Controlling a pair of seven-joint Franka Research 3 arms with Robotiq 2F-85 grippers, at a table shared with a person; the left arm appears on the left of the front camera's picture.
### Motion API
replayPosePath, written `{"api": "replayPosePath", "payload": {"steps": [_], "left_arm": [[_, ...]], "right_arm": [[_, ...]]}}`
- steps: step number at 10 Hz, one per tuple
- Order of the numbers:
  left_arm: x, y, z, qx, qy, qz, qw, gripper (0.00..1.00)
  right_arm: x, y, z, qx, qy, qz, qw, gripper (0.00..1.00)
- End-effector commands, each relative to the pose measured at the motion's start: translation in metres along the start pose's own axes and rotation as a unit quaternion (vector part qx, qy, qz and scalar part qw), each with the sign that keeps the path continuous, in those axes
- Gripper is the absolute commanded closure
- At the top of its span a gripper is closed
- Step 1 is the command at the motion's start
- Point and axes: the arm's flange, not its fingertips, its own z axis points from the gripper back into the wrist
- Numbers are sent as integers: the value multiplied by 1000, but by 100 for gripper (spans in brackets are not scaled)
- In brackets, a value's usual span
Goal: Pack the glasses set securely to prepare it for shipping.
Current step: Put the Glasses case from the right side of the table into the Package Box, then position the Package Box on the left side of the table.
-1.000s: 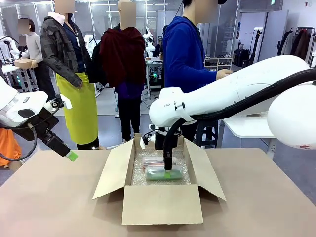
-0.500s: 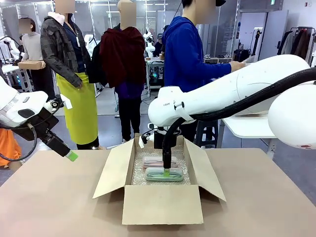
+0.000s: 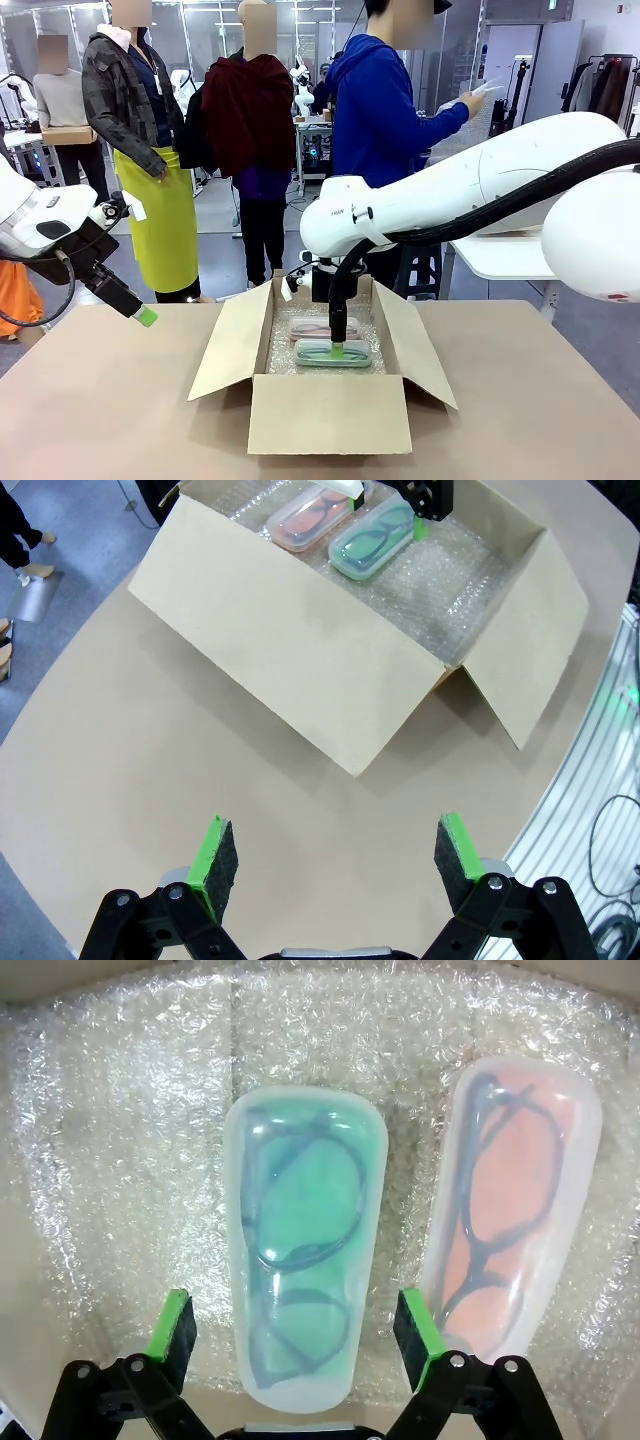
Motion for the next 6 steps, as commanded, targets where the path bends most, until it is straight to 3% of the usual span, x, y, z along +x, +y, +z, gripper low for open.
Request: {"api": "replayPosePath", "payload": {"steps": [1, 6], "left_arm": [[-1, 1, 1, -6, -5, -1, 1000, 0], [-1, 1, 1, -6, -5, -1, 1000, 0]], "right_arm": [[0, 1, 0, 0, 0, 5, 1000, 0], [0, 1, 0, 0, 0, 5, 1000, 0]]}}
